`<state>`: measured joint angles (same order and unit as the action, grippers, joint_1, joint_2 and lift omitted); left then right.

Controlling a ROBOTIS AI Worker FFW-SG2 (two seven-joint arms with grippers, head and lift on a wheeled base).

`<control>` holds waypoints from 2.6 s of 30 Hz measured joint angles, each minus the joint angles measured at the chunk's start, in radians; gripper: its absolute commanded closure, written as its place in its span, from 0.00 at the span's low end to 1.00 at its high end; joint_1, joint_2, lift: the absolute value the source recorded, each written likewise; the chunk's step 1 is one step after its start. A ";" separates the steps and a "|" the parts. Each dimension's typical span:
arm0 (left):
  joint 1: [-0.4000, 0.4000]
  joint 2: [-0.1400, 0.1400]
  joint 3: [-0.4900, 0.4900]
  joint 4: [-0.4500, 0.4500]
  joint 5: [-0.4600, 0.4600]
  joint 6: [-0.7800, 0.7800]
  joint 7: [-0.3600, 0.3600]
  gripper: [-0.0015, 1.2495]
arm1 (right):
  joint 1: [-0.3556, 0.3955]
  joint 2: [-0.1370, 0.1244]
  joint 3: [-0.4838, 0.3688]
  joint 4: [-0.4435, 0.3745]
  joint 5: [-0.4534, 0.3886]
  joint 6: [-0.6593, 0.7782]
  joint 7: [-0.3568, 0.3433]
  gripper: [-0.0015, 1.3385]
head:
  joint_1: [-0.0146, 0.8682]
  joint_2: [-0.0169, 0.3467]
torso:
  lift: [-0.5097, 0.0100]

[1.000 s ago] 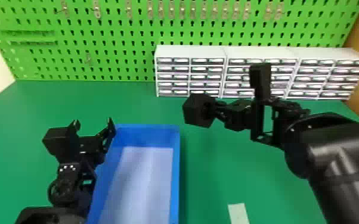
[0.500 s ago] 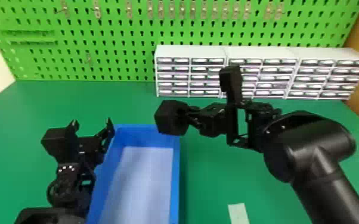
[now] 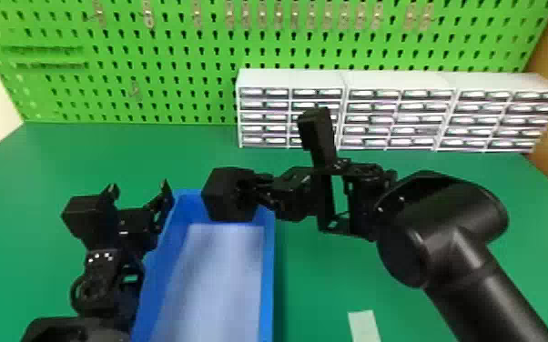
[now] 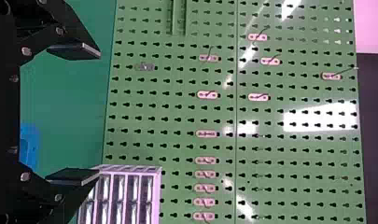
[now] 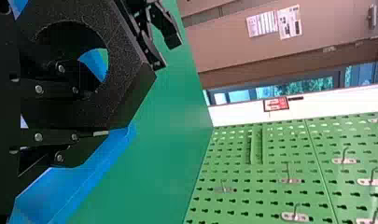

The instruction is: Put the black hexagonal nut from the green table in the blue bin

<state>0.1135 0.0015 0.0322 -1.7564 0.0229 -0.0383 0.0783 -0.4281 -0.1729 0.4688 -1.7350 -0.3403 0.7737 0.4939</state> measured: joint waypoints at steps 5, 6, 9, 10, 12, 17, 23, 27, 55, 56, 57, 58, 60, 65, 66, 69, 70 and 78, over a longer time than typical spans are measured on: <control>0.000 0.000 0.000 0.000 0.000 0.000 0.000 0.29 | -0.008 -0.004 0.041 0.003 -0.021 -0.003 -0.013 0.75 | 0.76 0.20 | 0.80; 0.000 0.000 0.000 0.000 0.000 0.000 0.000 0.29 | -0.010 -0.005 0.047 0.003 -0.024 -0.003 -0.014 0.75 | 0.76 0.20 | 0.80; -0.001 0.000 0.001 0.000 -0.001 0.000 0.000 0.29 | -0.015 -0.006 0.067 0.005 -0.031 0.002 -0.014 0.61 | 0.76 0.20 | 0.80; -0.001 0.000 0.001 0.000 -0.001 0.000 0.000 0.29 | -0.017 -0.006 0.074 0.006 -0.032 0.006 -0.014 0.55 | 0.76 0.20 | 0.80; -0.001 0.000 0.002 0.000 -0.001 0.000 0.000 0.29 | -0.022 -0.007 0.084 0.007 -0.033 0.013 -0.014 0.42 | 0.76 0.20 | 0.80; -0.001 0.000 0.004 0.000 -0.001 -0.001 0.000 0.29 | -0.033 -0.009 0.106 0.009 -0.030 0.031 -0.016 0.18 | 0.76 0.20 | 0.80; -0.001 0.000 0.005 0.000 -0.001 -0.002 0.000 0.29 | -0.034 -0.009 0.103 0.009 -0.025 0.033 -0.017 0.08 | 0.76 0.20 | 0.80; -0.001 0.000 0.006 0.000 -0.001 -0.002 0.000 0.29 | -0.031 -0.009 0.097 0.009 -0.022 0.035 -0.017 0.08 | 0.76 0.20 | 0.80; -0.002 0.000 0.003 0.000 -0.001 -0.002 0.000 0.29 | 0.054 0.010 -0.204 -0.020 0.068 -0.058 -0.062 0.07 | 0.76 0.20 | 0.80; -0.002 0.000 0.003 0.000 -0.001 -0.002 0.000 0.29 | 0.063 0.010 -0.217 -0.030 0.068 -0.074 -0.085 0.07 | 0.76 0.20 | 0.80; -0.002 0.000 0.003 0.000 -0.001 -0.002 0.000 0.29 | 0.072 0.011 -0.227 -0.037 0.067 -0.086 -0.104 0.07 | 0.76 0.20 | 0.80; -0.002 0.000 0.003 0.000 -0.001 -0.002 0.000 0.29 | 0.080 0.013 -0.237 -0.044 0.065 -0.099 -0.121 0.07 | 0.76 0.20 | 0.80; -0.002 0.000 0.002 0.000 -0.001 -0.002 0.000 0.29 | 0.103 0.018 -0.261 -0.058 0.057 -0.135 -0.161 0.07 | 0.76 0.20 | 0.80; -0.002 0.000 -0.001 0.000 -0.002 -0.002 0.001 0.29 | 0.167 0.043 -0.327 -0.094 0.061 -0.228 -0.255 0.08 | 0.76 0.20 | 0.80; -0.002 0.000 -0.001 0.000 -0.002 -0.002 0.001 0.29 | 0.179 0.049 -0.339 -0.100 0.064 -0.244 -0.271 0.09 | 0.76 0.20 | 0.80; -0.002 0.000 -0.003 0.000 -0.003 -0.002 0.001 0.29 | 0.214 0.060 -0.377 -0.118 0.070 -0.282 -0.322 0.09 | 0.76 0.20 | 0.80; -0.002 0.000 -0.004 0.001 -0.003 -0.002 0.001 0.29 | 0.224 0.062 -0.387 -0.123 0.073 -0.290 -0.336 0.09 | 0.76 0.20 | 0.80; -0.002 0.000 -0.011 0.005 -0.003 -0.002 0.005 0.29 | 0.311 0.072 -0.479 -0.139 0.106 -0.393 -0.431 0.09 | 0.76 0.20 | 0.80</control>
<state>0.1120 0.0015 0.0208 -1.7511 0.0202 -0.0399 0.0832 -0.1166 -0.1010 -0.0101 -1.8741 -0.2340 0.3803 0.0632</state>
